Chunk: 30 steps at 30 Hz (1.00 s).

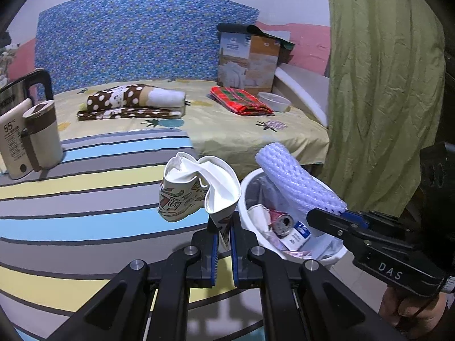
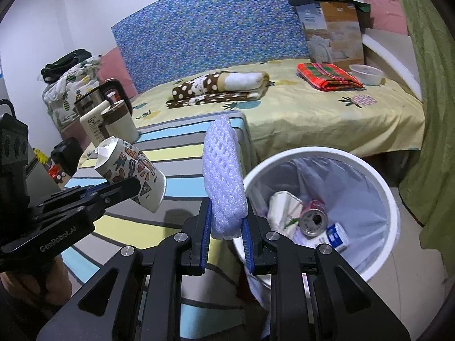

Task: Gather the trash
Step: 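Carry the paper cup and foam sleeve over the bin with both tools, then open both tools to drop the paper cup and foam sleeve into the bin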

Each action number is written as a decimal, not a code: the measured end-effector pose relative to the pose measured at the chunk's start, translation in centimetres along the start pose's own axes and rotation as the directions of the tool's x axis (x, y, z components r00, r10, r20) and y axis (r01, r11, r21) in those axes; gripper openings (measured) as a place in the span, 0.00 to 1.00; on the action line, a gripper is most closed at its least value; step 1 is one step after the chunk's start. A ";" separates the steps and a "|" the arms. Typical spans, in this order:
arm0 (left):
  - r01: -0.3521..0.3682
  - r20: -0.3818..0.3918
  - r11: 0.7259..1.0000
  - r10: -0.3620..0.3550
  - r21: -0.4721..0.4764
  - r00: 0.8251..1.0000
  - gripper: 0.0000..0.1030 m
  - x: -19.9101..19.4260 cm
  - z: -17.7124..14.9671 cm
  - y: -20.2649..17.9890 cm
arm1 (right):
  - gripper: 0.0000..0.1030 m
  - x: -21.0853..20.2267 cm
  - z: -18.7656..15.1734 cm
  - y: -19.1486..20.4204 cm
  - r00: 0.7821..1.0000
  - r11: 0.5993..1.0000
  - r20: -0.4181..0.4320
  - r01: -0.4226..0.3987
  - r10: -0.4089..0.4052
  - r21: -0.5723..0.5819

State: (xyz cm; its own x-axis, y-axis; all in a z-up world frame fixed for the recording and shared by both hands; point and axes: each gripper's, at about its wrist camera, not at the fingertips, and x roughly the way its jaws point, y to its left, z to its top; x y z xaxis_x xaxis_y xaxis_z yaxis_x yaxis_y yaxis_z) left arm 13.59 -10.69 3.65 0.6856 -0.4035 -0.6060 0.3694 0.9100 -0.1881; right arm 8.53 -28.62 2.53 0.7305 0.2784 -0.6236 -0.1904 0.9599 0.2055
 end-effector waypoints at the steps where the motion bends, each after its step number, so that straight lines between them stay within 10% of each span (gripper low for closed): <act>1: 0.007 -0.004 1.000 -0.007 0.005 1.000 0.07 0.2 0.0 -0.3 | 0.21 -0.1 -0.1 -0.1 1.000 1.000 0.001 0.004 -0.004 0.004; 30: 0.176 -0.125 0.979 -0.163 0.100 0.979 0.07 8.2 -0.3 -6.9 | 0.21 0.1 -2.4 -6.5 0.987 0.980 -0.082 0.150 -0.140 0.134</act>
State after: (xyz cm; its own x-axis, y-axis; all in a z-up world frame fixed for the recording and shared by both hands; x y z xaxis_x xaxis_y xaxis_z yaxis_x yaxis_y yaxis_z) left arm 16.52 -20.27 -0.23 0.5319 -0.5317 -0.6590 0.5452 0.8106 -0.2140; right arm 8.31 -34.75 -0.68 0.6937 0.1430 -0.7059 0.0109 0.9779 0.2088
